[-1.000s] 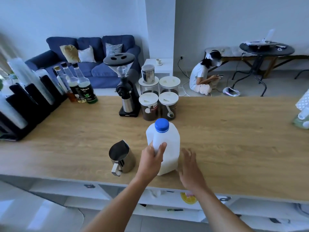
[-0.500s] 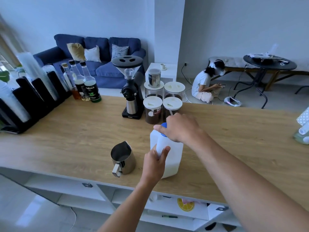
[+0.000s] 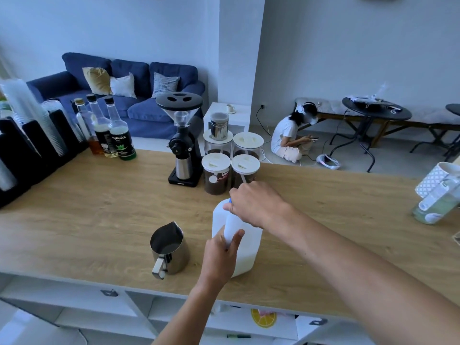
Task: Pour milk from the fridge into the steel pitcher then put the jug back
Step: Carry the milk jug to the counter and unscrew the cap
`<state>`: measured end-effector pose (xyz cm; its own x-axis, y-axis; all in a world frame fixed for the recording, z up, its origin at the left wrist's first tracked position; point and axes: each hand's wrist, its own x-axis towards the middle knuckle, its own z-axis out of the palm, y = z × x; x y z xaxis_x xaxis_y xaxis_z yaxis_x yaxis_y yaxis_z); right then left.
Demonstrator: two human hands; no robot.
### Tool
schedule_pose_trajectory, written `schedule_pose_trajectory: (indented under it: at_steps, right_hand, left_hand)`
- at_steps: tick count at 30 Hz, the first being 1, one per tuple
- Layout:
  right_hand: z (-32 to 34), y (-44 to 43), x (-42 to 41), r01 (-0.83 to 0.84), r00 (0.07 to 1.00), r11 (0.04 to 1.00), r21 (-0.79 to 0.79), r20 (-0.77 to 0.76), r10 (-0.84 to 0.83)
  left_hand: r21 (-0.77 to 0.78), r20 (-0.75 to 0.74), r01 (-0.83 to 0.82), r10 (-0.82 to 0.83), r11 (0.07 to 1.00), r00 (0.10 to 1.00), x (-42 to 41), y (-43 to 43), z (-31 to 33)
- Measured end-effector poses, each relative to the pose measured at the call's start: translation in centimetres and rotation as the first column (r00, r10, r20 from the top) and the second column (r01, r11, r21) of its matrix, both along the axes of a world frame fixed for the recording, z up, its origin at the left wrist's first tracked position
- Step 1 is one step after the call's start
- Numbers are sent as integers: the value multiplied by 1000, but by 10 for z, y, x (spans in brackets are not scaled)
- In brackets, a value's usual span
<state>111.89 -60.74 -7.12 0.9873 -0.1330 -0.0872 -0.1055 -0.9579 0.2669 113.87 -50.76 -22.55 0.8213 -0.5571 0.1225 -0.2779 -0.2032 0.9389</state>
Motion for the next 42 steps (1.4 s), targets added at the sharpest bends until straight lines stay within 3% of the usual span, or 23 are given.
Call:
schedule_pose_trajectory:
  at_steps: [16,25,36,40,42]
  right_hand:
    - [-1,-10,-9,-49,999,994,94,-15,51]
    - [2,3,2,295,953,928,227,-2,-303]
    - [-1,-6,0,129,991,973,190,8,-133]
    - [-6,-19,-3,-92,994,994,56,-45,95]
    - [-5,-21,-4,-119,990,986,115,-64,127]
  left_hand:
    - [61,72,0,-5,998,997,-4,-2,0]
    - [87,100,-45,36,995,994,-2,-4,-5]
    - [124,117,-2,-13,992,993,4,-5,-2]
    - [120,127,5,-21,993,992,8,-4,-4]
    - [115,103,22,-34,993,994,12,-2,-5]
